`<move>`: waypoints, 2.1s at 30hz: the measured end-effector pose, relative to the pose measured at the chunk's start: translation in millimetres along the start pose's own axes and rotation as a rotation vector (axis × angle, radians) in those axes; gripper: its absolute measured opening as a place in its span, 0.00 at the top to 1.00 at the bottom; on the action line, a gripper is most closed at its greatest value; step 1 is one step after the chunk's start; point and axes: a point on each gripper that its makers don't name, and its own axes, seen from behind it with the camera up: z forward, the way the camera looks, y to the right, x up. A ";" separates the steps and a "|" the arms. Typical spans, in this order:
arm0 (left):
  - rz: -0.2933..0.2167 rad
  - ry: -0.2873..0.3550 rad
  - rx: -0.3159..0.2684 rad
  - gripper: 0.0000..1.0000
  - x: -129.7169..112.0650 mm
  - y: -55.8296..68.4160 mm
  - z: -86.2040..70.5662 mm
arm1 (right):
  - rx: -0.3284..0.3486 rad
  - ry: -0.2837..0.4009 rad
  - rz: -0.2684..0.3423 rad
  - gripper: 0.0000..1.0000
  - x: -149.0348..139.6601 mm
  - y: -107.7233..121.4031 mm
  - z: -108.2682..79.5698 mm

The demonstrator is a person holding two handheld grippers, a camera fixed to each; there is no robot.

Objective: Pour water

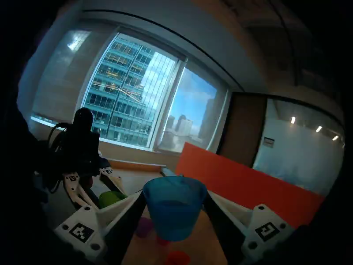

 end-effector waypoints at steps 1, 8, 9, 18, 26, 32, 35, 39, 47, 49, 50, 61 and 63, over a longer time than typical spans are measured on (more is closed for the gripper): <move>-0.001 0.000 -0.001 0.11 -0.6 0.6 0.4 | 0.000 0.001 -0.008 0.09 1.4 -0.1 0.0; -0.002 -0.004 -0.013 0.11 -3.8 5.0 2.3 | 0.005 0.006 -0.082 0.09 10.0 -1.5 -0.4; -0.002 -0.003 -0.015 0.11 -3.8 5.8 2.5 | 0.005 0.007 -0.093 0.09 11.4 -1.6 -0.1; -0.002 -0.002 -0.025 0.11 -3.0 11.6 3.6 | -0.001 0.028 -0.186 0.09 26.6 -1.5 2.3; -0.001 0.003 -0.033 0.11 1.4 15.8 2.2 | -0.008 0.029 -0.268 0.09 34.2 0.9 5.5; 0.000 0.006 -0.040 0.11 3.7 19.0 2.7 | -0.012 0.028 -0.329 0.09 38.4 1.4 8.1; 0.000 0.007 -0.042 0.11 3.8 19.8 3.2 | -0.012 0.024 -0.357 0.09 39.4 2.1 9.5; -0.003 0.009 -0.044 0.11 3.5 19.5 4.3 | -0.015 0.018 -0.401 0.09 41.8 2.8 10.9; -0.005 0.007 -0.051 0.11 3.0 20.8 5.6 | -0.014 0.000 -0.488 0.09 43.2 1.9 14.1; -0.004 0.007 -0.052 0.11 2.5 21.3 5.8 | -0.016 -0.002 -0.508 0.09 44.2 2.5 14.9; -0.004 0.007 -0.053 0.11 2.2 21.6 5.9 | -0.017 -0.004 -0.520 0.09 44.8 2.8 15.4; -0.006 0.006 -0.052 0.11 -0.8 20.4 6.9 | -0.018 -0.042 -0.634 0.09 43.3 5.6 21.6; -0.008 0.007 -0.053 0.11 -0.1 20.4 6.6 | -0.020 -0.047 -0.651 0.09 43.3 6.3 22.5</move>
